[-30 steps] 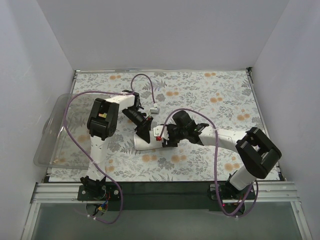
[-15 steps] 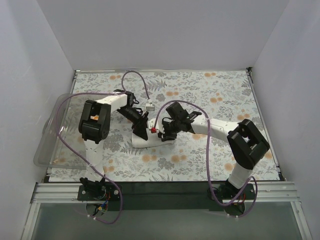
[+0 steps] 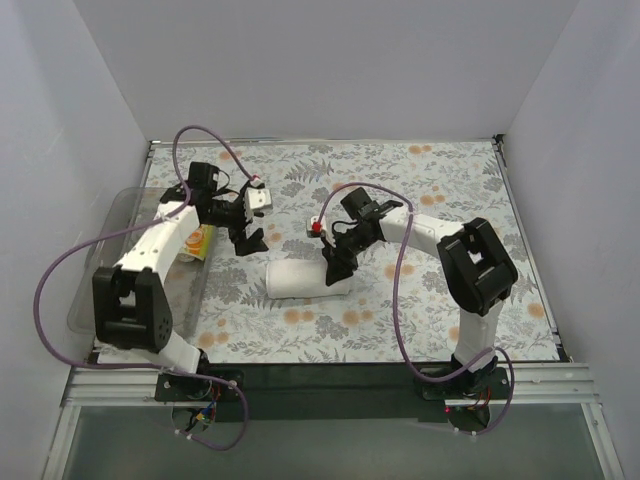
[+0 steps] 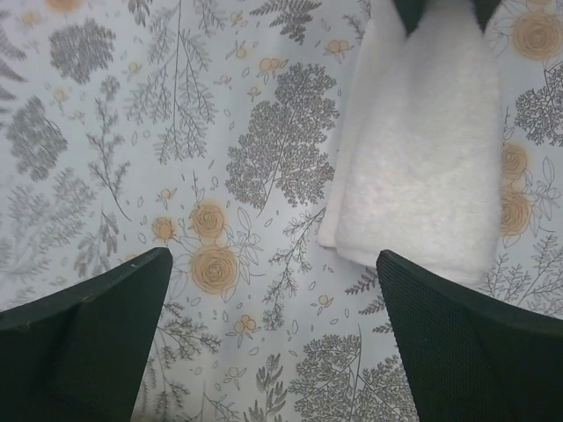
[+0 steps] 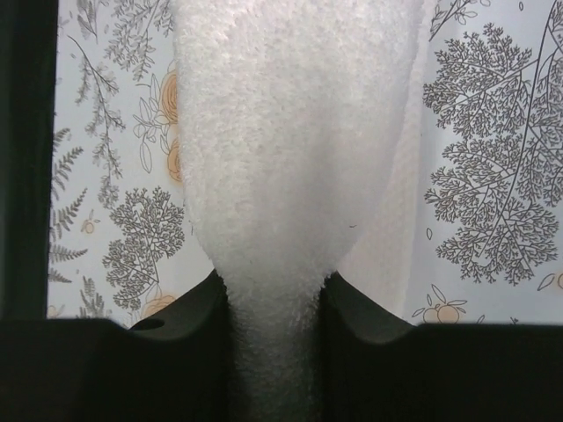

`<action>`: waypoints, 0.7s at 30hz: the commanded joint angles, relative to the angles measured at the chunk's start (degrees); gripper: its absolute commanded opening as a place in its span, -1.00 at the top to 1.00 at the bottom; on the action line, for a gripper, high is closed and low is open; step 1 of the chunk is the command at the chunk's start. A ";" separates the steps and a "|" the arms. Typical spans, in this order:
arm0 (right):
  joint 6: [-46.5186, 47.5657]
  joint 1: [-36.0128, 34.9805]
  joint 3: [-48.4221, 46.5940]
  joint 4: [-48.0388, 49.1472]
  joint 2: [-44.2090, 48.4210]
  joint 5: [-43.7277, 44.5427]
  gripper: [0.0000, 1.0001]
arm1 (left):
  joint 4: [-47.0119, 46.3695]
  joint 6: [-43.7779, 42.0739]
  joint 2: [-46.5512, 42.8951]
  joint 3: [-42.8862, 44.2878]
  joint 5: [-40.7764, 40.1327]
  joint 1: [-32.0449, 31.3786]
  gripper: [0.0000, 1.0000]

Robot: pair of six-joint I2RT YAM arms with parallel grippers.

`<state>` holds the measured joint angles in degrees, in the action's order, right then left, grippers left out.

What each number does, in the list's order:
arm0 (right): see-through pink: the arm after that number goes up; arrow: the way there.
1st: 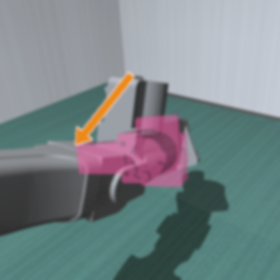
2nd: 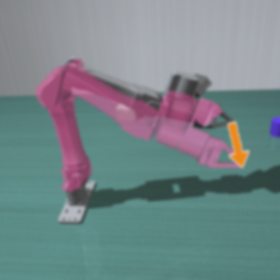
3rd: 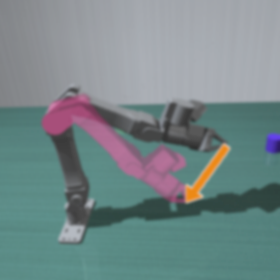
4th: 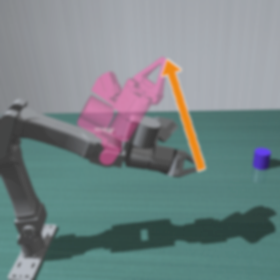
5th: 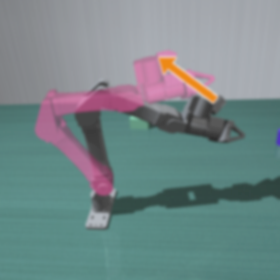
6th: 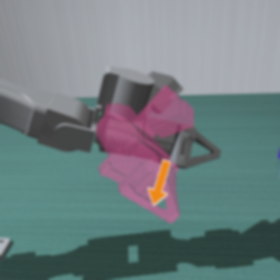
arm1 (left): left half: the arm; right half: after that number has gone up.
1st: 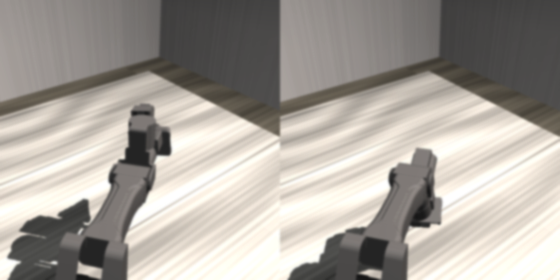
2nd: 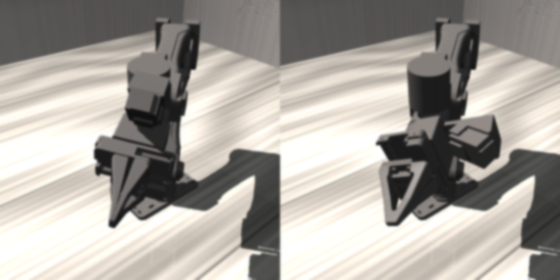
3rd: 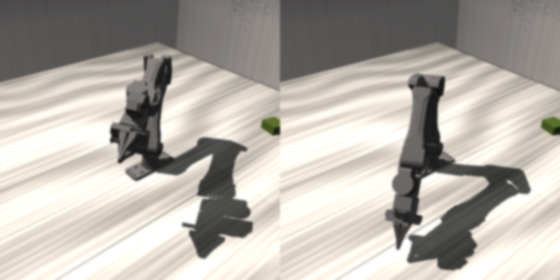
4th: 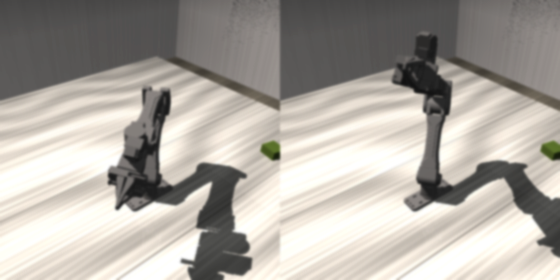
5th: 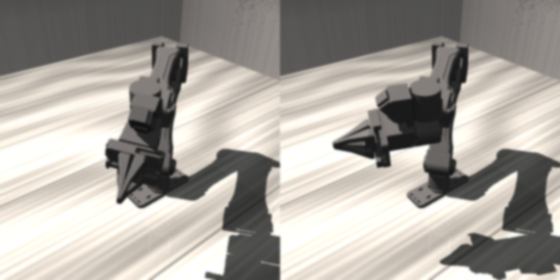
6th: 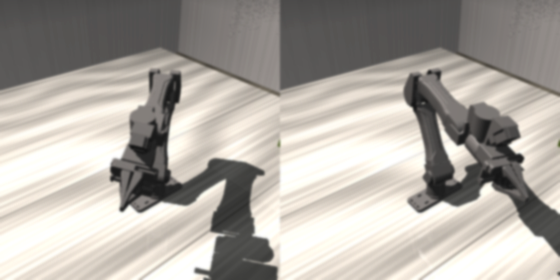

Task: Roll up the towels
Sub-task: Roll the towel

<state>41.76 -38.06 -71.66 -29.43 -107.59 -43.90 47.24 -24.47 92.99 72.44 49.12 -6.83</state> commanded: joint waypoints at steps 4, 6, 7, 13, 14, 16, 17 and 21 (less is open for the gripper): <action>-4.40 3.34 -1.72 -18.55 -10.09 -6.01 0.97 | -3.29 -12.44 -19.32 -17.82 -7.26 -9.66 -0.96; -4.32 4.13 -2.34 -19.26 -11.93 -6.72 0.97 | -9.23 -11.66 -25.56 -23.20 -10.96 -14.07 -0.96; -4.32 4.40 -2.87 -19.70 -12.46 -7.33 0.97 | -11.62 -10.35 -27.41 -25.58 -12.72 -18.70 -0.96; -4.58 4.58 -3.84 -20.32 -14.49 -8.48 0.97 | -25.78 -6.82 -28.31 -34.30 -23.28 -32.26 -0.96; -4.67 4.58 -4.01 -20.32 -14.84 -8.57 0.97 | -27.54 -5.95 -27.17 -34.65 -24.07 -33.15 -0.96; -4.76 4.67 -4.19 -20.32 -15.63 -9.01 0.97 | -31.50 -6.12 -26.02 -35.44 -25.83 -35.43 -0.96; -4.93 4.67 -4.45 -20.32 -15.98 -9.27 0.97 | -32.64 -6.29 -24.71 -35.70 -26.35 -36.05 -0.96; -5.37 4.75 -5.33 -20.84 -18.26 -11.29 0.97 | -37.12 -7.87 -20.67 -37.28 -26.89 -38.86 -0.96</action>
<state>35.33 -32.60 -78.26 -46.98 -120.95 -63.22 17.17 -31.33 70.50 36.21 24.62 -44.05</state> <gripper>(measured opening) 0.330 0.981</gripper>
